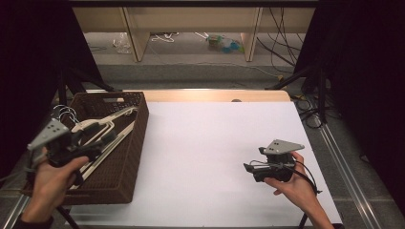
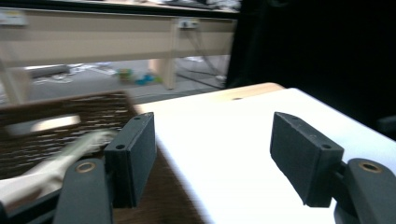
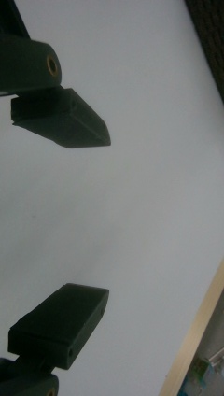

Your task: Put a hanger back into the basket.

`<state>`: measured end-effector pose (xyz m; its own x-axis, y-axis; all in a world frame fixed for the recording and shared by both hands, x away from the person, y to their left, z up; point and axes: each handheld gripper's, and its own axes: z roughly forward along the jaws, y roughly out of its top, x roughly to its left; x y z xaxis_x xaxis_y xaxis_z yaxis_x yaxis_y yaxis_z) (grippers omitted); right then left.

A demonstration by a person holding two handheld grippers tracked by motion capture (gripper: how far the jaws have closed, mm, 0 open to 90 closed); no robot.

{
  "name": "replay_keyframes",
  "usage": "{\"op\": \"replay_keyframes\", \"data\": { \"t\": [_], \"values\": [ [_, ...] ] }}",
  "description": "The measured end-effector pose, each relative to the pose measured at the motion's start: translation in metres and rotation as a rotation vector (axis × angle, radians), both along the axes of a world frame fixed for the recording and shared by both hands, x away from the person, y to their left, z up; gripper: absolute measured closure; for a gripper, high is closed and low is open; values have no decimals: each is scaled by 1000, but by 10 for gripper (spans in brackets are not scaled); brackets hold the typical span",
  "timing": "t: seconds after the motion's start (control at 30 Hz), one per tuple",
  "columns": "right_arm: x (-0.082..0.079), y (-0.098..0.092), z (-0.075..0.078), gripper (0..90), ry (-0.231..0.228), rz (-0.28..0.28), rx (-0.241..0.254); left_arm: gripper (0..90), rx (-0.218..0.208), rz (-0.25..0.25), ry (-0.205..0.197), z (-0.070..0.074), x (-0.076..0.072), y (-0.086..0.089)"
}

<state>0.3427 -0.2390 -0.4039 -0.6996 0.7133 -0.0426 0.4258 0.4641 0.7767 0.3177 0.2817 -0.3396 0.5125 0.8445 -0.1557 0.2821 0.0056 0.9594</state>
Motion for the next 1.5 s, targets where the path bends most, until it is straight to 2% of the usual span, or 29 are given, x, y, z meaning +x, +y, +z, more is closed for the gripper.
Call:
{"op": "replay_keyframes", "data": {
  "t": [0.1,0.2,0.3,0.4,0.5,0.63,0.77,0.93,0.97,1.1,1.13,1.17,1.23,1.27,1.33,1.47,1.5],
  "values": [
    [-7,-1,2,228,-35,-19,28,302,14,-69,2,-9,-10,-28],
    [-13,-1,2,226,-65,-27,52,296,50,-121,-14,-18,-20,-53],
    [-22,0,1,225,-60,-22,72,287,46,-167,-4,-29,-30,-74],
    [-30,1,-1,224,-65,-17,84,275,53,-208,6,-43,-39,-90],
    [-39,1,-2,223,-80,-20,109,261,81,-236,-7,-59,-46,-102],
    [-54,1,-4,216,-89,-21,164,238,58,-245,33,-76,-50,-107],
    [-65,0,-7,213,-93,-23,153,234,106,-244,2,-80,-49,-104],
    [-75,1,-11,212,-94,-13,171,224,87,-238,4,-83,-51,-104],
    [-77,0,-12,211,-105,-17,164,223,102,-247,-3,-84,-50,-104],
    [-83,0,-15,203,-86,-9,173,209,118,-255,10,-89,-52,-109],
    [-85,-1,-15,201,-79,-12,158,205,132,-266,3,-90,-52,-110],
    [-86,0,-18,191,-82,-11,177,198,130,-276,7,-91,-52,-112],
    [-88,-2,-19,171,-89,-18,167,162,136,-279,8,-91,-53,-113],
    [-89,-3,-18,166,-86,-28,165,163,126,-279,14,-91,-54,-114],
    [-90,-4,-18,167,-107,-28,169,161,137,-292,-5,-91,-53,-115],
    [-88,-5,-18,166,-127,-32,184,160,132,-285,-2,-92,-53,-115],
    [-89,-5,-19,166,-119,-34,183,160,139,-284,-8,-91,-53,-115]
  ]
}}
